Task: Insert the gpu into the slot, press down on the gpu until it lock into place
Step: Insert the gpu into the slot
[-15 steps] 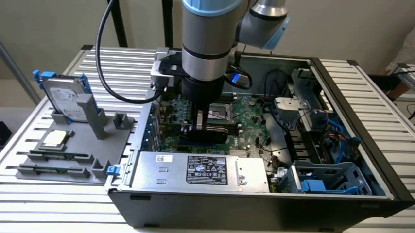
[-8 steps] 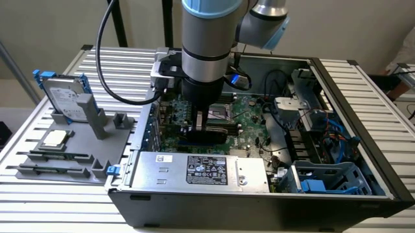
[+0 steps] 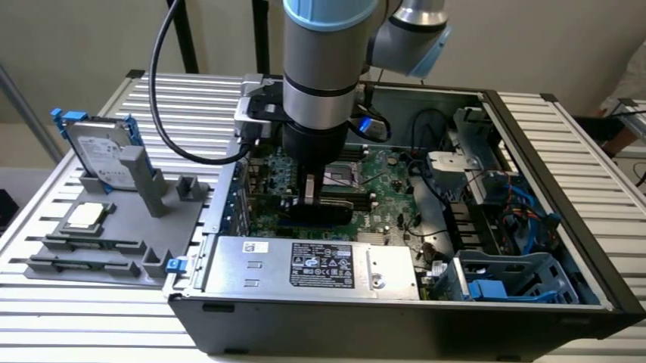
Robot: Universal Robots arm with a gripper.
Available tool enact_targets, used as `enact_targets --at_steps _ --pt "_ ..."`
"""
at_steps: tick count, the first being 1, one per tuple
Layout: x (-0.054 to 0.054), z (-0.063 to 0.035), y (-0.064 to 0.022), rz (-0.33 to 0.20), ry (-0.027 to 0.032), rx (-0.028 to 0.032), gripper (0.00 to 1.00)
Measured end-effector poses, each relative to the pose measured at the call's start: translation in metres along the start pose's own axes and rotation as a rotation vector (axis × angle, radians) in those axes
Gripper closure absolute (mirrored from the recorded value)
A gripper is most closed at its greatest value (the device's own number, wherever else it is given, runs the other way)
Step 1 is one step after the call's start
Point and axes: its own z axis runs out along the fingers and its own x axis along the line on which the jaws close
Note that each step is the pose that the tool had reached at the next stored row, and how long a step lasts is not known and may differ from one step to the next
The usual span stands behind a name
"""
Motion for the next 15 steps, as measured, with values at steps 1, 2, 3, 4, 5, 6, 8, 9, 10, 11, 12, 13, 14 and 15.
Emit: enact_targets --at_steps 1,2,3,4,5,6,8,9,10,11,12,13,14,15 --pt "0.000 0.0006 0.0000 0.000 -0.0001 -0.0001 0.74" --pt "0.000 0.0009 0.0000 0.000 0.0000 -0.0004 0.74" --pt "0.000 0.0012 0.0000 0.000 0.0002 -0.0006 0.74" --pt "0.000 0.0013 0.0000 0.000 0.0004 -0.0007 0.74" --pt "0.000 0.0014 0.0000 0.000 0.0003 -0.0008 0.74" --pt "0.000 0.0015 0.0000 0.000 0.0001 -0.0011 0.74" --pt "0.000 0.0016 0.0000 0.000 0.0000 -0.0012 0.73" --pt "0.000 0.0012 0.0000 0.000 -0.0001 -0.0020 0.66" --pt "0.000 -0.0005 0.0000 0.000 0.0002 -0.0031 0.66" --pt "0.000 -0.0034 0.0001 0.000 -0.0002 -0.0045 0.66" --pt "0.000 -0.0077 0.0003 0.000 0.0000 -0.0059 0.66" --pt "-0.001 -0.0122 0.0004 0.000 0.0002 -0.0067 0.66" --pt "-0.001 -0.0167 0.0006 0.000 0.0002 -0.0073 0.66" --pt "-0.001 -0.0216 0.0007 0.000 0.0003 -0.0078 0.66"
